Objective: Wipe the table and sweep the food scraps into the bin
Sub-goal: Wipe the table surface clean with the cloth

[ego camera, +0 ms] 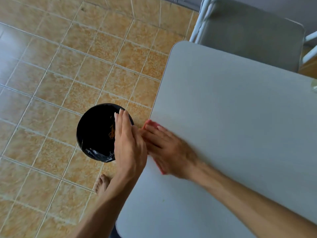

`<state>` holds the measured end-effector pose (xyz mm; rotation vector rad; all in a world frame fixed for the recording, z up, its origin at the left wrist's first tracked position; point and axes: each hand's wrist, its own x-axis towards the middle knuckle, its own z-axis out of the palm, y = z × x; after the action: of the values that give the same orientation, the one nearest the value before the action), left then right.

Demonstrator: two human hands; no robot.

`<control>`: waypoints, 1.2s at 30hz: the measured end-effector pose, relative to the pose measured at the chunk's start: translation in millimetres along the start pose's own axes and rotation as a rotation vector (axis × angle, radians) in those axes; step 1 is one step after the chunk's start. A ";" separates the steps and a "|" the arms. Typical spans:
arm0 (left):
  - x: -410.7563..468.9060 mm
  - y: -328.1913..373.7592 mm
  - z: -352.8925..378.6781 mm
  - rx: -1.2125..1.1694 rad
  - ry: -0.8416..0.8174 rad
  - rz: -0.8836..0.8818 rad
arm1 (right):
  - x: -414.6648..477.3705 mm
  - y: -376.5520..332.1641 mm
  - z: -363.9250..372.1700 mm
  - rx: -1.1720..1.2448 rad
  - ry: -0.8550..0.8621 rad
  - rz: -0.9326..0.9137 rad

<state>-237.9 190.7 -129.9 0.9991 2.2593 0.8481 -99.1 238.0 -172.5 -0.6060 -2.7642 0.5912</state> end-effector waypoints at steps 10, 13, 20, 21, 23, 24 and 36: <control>-45.6 -3.6 61.5 0.326 -0.187 0.472 | 85.9 122.7 -47.6 -0.316 0.260 0.853; -46.0 -5.3 67.7 0.446 -0.195 0.465 | 81.1 120.5 -46.8 -0.276 0.017 0.283; -45.8 -3.0 68.3 0.507 -0.194 0.472 | 50.0 146.1 -77.2 -0.358 0.267 1.008; -46.5 -2.8 68.2 0.511 -0.192 0.470 | 47.3 129.9 -67.2 -0.341 0.287 0.927; -46.6 -3.1 68.5 0.522 -0.187 0.473 | 32.0 102.5 -52.5 -0.254 0.173 0.548; -46.2 -3.2 68.9 0.529 -0.186 0.476 | 21.3 96.8 -52.8 -0.232 0.091 0.379; -48.9 -3.4 72.1 0.534 -0.165 0.496 | -57.2 40.2 -39.3 -0.189 0.093 0.462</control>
<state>-162.4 174.5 -170.3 1.8488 2.1635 0.3110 -22.2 259.1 -164.0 -1.2986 -2.6155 0.3743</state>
